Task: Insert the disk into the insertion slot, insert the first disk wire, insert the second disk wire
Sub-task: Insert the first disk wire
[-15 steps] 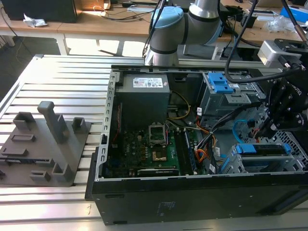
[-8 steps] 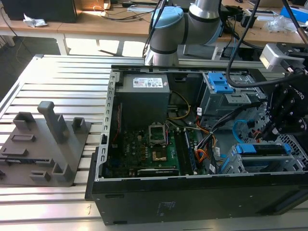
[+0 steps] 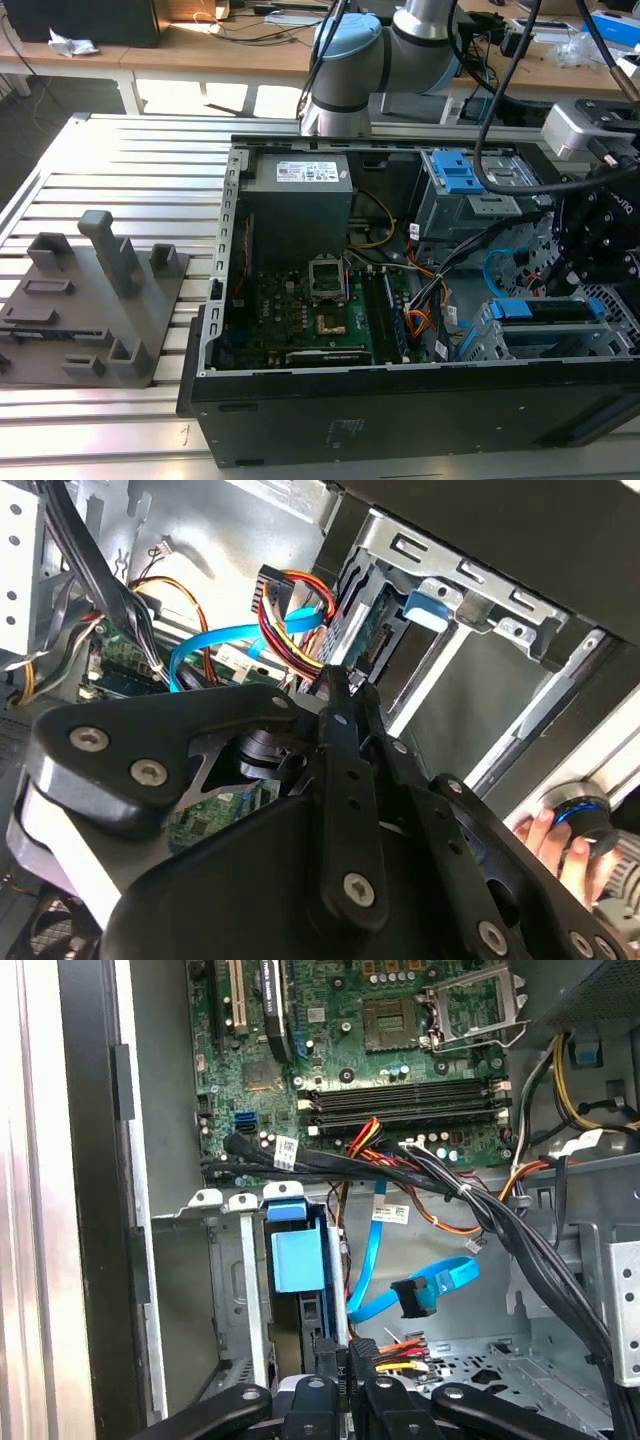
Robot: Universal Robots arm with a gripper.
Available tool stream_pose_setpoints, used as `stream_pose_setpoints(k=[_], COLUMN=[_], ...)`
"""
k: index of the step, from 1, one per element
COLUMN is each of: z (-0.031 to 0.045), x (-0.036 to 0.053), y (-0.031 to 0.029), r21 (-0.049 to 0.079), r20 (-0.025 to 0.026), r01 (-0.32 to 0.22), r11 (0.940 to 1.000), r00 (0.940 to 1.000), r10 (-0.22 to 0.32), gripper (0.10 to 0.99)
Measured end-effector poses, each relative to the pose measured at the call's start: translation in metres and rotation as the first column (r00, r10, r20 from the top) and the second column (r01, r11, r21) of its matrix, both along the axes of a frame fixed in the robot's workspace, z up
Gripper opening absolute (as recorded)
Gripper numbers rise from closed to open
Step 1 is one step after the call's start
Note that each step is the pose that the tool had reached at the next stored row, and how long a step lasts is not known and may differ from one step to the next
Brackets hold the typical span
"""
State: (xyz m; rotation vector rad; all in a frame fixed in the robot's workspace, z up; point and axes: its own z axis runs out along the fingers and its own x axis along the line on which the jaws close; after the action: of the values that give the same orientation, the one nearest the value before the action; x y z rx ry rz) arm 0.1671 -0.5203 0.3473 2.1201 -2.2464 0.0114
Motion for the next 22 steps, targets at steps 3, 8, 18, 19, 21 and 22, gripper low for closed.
stream_pose_setpoints(k=[3, 8, 18, 19, 21, 22], z=[-0.0007, -0.0019, -0.0057, -0.0059, -0.0063, -0.0066], x=[0.0070, 0.0079, 0.0080, 0.0080, 0.0081, 0.0082], y=[-0.0018, -0.0074, -0.0116, -0.0124, -0.0133, -0.0135], r21=[0.000, 0.001, 0.012, 0.011, 0.012, 0.012], r20=[-0.0010, -0.0012, -0.0009, -0.0008, -0.0009, -0.0009], r01=[-0.019, -0.019, -0.022, -0.022, -0.023, -0.023], r11=[0.9998, 0.9998, 0.9997, 0.9997, 0.9997, 0.9997], r00=[0.9998, 0.9998, 0.9998, 0.9998, 0.9997, 0.9997], r10=[0.019, 0.019, 0.022, 0.022, 0.023, 0.023], gripper=[0.165, 0.165, 0.165, 0.165, 0.165, 0.165])
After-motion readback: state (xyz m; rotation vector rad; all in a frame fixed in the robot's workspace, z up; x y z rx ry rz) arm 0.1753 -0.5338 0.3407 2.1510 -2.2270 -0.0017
